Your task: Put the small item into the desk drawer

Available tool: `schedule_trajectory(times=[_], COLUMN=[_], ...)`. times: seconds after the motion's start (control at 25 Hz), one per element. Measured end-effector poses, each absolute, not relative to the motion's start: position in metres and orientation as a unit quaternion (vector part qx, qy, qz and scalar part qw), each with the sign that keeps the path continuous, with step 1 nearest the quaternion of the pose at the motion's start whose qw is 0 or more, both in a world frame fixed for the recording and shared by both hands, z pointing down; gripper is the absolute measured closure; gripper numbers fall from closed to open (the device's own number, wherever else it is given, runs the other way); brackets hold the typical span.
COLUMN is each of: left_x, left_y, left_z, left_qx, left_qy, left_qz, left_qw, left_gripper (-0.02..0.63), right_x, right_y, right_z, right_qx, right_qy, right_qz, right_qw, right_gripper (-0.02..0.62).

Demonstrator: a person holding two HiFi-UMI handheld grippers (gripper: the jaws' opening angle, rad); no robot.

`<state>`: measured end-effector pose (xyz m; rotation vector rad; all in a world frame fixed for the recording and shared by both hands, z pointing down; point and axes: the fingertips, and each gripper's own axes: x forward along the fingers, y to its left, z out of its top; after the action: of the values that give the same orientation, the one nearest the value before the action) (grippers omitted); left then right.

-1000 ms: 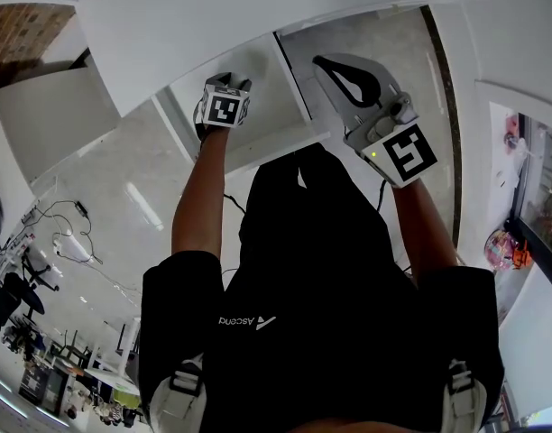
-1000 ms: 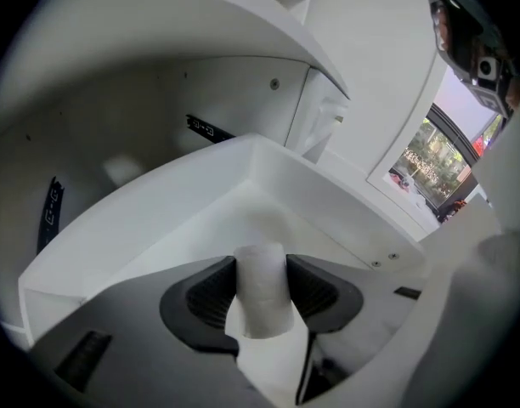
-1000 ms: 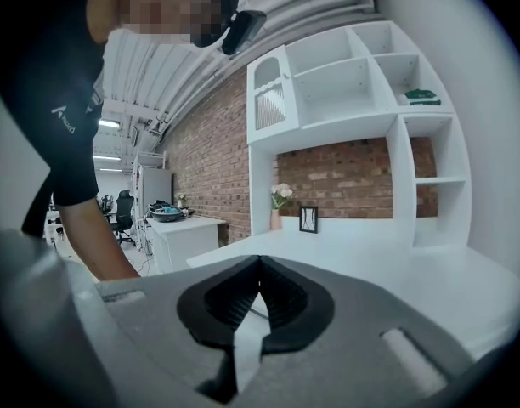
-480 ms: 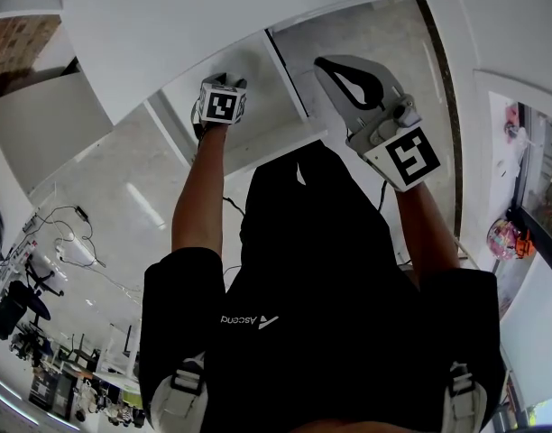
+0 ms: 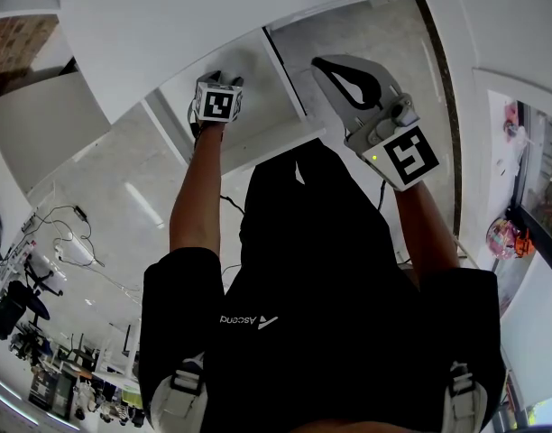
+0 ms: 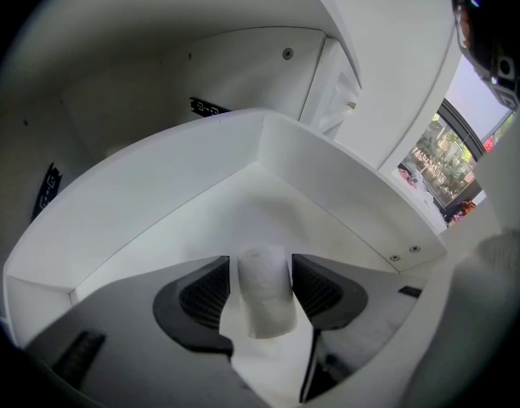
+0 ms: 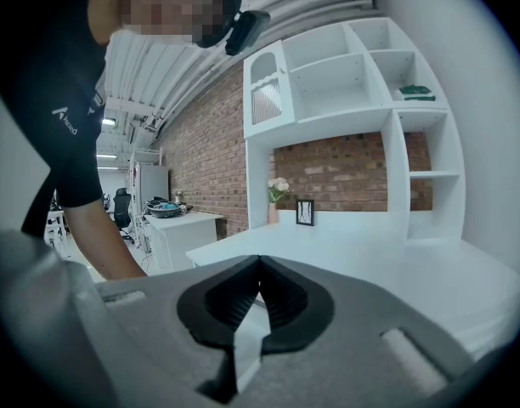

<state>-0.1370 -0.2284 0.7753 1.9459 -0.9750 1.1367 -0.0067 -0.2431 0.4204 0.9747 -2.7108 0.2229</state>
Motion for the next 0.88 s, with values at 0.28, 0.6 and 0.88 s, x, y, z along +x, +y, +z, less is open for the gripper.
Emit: schedule_trajectory(times=[0.28, 0.6, 0.88], left_x=[-0.137, -0.127, -0.104], left_y=[-0.23, -0.232, -0.228], left_z=[0.761, 0.705, 0.626], left_qx=[0.752, 0.779, 0.831], left_qy=[-0.382, -0.398, -0.399], left_qz=[0.424, 0.376, 0.28], left_qw=[0.331, 0.306, 0.268], left_gripper=[0.37, 0.37, 0.37], right_x=[-0.008, -0.014, -0.015], right_y=[-0.239, -0.23, -0.224], right_z=[0.419, 0.404, 0.385], right_qx=[0.329, 0.317, 0.309], right_qy=[-0.933, -0.94, -0.945], right_qz=[0.074, 0.066, 0.055], right_qw=[0.123, 0.108, 0.089], right_gripper=[0.595, 0.595, 0.594])
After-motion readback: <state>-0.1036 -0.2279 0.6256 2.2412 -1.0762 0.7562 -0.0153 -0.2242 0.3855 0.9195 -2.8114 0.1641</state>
